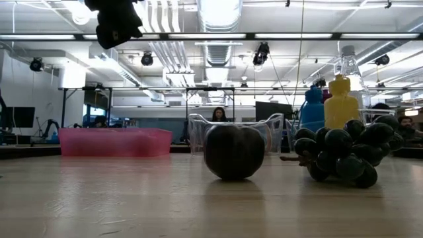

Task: Pick & Place Food Item
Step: Put the red strawberry into the red transparent bin

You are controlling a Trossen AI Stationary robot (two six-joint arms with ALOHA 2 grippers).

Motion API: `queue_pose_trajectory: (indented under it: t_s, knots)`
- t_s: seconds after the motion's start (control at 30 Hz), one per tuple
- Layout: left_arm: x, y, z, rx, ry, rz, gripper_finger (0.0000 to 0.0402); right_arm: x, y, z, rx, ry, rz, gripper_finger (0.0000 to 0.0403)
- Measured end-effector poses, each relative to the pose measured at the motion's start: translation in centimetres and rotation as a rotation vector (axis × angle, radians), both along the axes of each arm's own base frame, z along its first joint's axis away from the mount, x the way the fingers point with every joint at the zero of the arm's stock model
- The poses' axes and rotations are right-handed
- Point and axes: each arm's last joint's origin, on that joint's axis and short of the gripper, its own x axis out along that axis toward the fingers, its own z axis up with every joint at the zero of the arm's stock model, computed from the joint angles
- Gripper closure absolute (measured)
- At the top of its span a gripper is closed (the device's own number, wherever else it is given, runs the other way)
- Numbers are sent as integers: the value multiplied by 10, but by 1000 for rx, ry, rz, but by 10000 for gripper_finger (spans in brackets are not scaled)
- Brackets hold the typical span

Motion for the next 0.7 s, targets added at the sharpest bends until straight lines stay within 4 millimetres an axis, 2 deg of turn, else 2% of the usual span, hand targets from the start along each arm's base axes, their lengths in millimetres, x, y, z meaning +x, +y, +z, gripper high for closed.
queue_pose_trajectory:
  t_s: [0.17,0.33,0.5,0.7]
  knots:
    - [0,-3,-1,-29,4,-71,242,-14,13,4,-31,18,17,175]
    - [-2,-17,-1,-6,-5,-206,209,-28,13,6,-56,52,-39,177]
    - [-3,-41,-3,14,-14,-329,205,-36,11,11,-72,48,-18,178]
    - [1,-67,-13,-37,38,-354,224,-55,9,19,-57,48,30,179]
